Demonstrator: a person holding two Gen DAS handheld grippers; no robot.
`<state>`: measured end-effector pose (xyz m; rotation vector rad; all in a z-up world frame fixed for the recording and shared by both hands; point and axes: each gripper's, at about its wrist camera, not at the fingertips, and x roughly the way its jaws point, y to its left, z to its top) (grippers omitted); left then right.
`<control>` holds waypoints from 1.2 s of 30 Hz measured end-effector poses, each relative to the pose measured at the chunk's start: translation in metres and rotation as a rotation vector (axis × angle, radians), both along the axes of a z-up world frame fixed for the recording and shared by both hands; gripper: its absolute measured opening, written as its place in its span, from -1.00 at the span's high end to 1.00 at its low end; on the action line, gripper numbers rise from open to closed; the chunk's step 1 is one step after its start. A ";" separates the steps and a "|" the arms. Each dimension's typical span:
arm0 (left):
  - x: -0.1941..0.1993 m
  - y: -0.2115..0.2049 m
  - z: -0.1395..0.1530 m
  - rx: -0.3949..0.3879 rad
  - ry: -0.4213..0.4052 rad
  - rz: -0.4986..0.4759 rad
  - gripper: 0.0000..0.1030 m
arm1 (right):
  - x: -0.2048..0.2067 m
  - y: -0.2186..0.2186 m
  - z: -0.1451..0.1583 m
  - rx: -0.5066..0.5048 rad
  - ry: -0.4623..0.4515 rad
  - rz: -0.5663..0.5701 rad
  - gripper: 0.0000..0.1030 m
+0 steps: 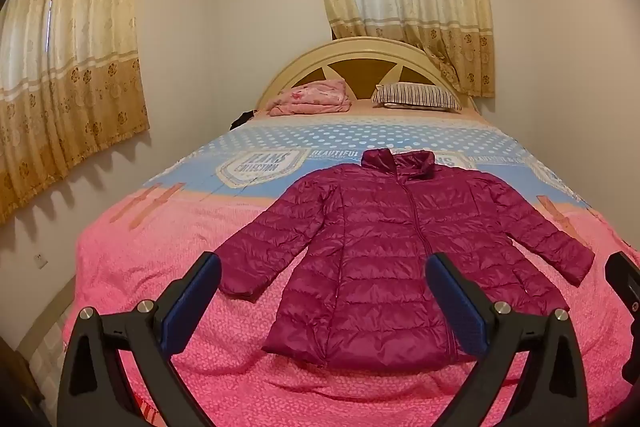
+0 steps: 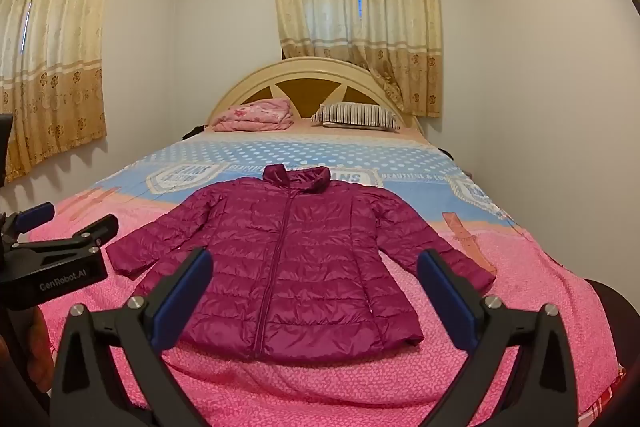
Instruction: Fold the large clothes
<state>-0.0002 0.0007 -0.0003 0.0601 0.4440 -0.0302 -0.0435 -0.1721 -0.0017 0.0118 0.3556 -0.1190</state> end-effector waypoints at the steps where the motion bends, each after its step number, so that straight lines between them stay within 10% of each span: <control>1: 0.000 0.000 0.000 -0.002 0.000 -0.004 -0.98 | 0.000 0.000 0.000 0.001 0.002 0.002 -1.00; 36: -0.002 0.003 0.001 -0.019 0.017 0.003 -0.98 | 0.004 0.002 -0.008 0.005 0.024 0.009 -1.00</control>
